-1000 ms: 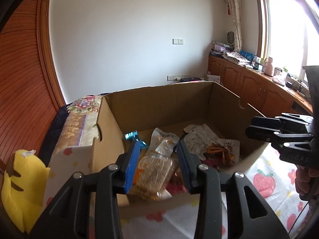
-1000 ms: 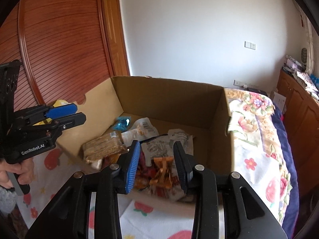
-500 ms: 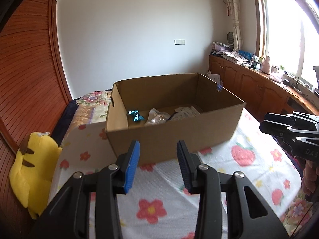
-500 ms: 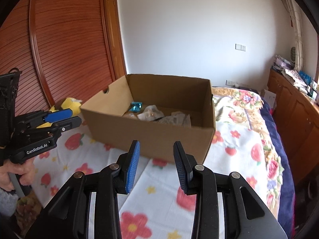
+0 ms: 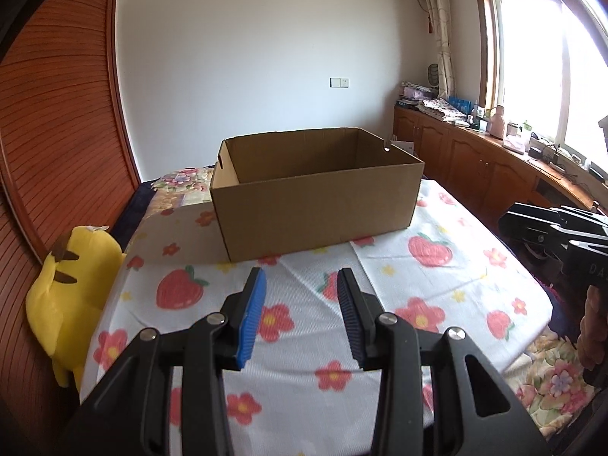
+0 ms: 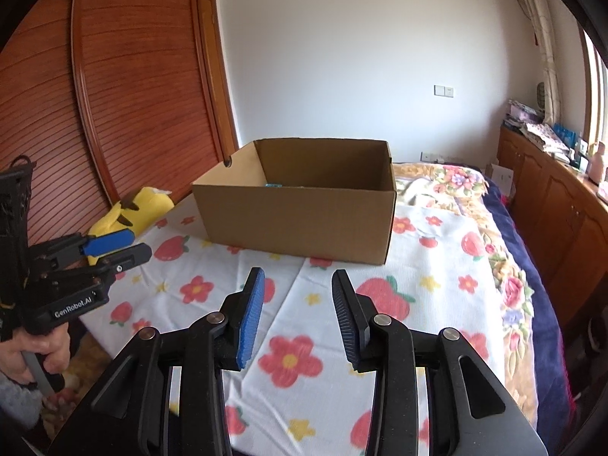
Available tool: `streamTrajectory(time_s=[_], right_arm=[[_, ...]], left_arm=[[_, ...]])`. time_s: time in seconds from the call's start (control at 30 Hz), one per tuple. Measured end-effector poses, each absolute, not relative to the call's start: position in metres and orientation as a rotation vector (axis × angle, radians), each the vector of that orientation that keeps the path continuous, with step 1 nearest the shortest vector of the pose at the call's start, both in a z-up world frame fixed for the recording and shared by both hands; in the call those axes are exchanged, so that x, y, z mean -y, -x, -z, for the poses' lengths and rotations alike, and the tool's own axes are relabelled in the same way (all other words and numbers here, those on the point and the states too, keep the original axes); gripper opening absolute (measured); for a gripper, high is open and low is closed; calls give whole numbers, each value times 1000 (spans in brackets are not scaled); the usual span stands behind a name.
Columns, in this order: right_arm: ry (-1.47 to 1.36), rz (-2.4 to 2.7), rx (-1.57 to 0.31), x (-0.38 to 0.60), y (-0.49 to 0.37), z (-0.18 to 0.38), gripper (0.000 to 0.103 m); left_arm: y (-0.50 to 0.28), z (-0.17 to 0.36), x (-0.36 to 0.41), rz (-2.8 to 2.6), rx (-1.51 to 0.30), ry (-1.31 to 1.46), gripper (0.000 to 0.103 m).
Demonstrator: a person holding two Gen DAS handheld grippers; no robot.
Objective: Organize snacks
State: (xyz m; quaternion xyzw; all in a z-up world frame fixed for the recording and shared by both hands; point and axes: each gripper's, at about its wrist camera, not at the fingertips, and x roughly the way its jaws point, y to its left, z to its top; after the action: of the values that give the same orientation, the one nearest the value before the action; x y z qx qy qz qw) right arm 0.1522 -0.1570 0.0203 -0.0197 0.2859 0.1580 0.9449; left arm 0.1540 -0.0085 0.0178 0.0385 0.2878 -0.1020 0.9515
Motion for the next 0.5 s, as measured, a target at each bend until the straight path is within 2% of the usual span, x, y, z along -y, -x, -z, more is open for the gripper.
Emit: streamTrajectory(time_s=[0.4, 0.5], right_arm=[[31, -286, -559, 158, -105, -24, 41], [36, -277, -547, 156, -97, -26, 45]], left_arm=[[-107, -32, 9, 194, -543, -65, 40], [-97, -37, 11, 171, -513, -86, 45]])
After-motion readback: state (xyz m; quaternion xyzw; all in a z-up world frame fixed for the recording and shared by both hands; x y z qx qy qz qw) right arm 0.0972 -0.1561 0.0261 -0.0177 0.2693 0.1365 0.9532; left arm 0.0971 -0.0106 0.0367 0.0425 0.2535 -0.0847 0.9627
